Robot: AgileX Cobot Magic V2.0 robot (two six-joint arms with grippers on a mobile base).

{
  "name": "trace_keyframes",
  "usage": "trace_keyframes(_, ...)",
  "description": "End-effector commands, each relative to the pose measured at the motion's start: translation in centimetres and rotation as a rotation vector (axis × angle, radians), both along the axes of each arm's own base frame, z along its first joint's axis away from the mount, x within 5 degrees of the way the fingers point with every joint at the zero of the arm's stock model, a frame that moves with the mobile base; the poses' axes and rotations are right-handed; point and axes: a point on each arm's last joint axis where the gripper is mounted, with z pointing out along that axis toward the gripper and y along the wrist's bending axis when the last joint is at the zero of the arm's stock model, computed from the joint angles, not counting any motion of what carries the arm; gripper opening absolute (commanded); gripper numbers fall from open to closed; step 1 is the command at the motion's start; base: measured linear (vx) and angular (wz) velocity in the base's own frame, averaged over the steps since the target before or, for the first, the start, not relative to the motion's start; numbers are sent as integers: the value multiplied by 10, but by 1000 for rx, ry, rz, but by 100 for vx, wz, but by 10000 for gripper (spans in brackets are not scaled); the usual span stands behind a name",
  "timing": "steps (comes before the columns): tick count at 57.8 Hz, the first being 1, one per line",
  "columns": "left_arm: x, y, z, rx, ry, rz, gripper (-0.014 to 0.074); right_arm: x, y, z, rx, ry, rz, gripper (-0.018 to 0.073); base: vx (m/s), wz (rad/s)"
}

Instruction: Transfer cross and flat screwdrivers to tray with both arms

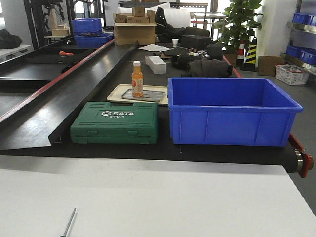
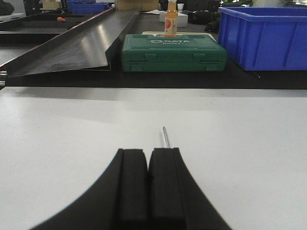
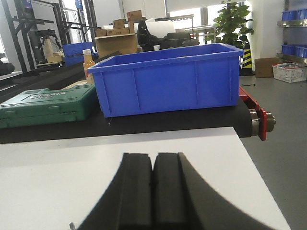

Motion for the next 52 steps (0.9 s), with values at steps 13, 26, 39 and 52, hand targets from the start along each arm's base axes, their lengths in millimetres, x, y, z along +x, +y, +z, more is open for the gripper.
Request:
trace_keyframes(13,2,0,-3,-10,-50,4,-7,0,0,2,-5,-76,-3,-8,0,0)
trace_keyframes(26,2,0,-3,-11,-50,4,-7,0,0,2,-5,-76,-3,-8,0,0)
trace_keyframes(39,2,1,-2,-10,-63,5,-7,0,0,2,-5,-76,-3,-8,0,0)
trace_keyframes(52,2,1,4,-13,-116,11,-7,-1,0,6,-8,-114,-2,-8,0,0)
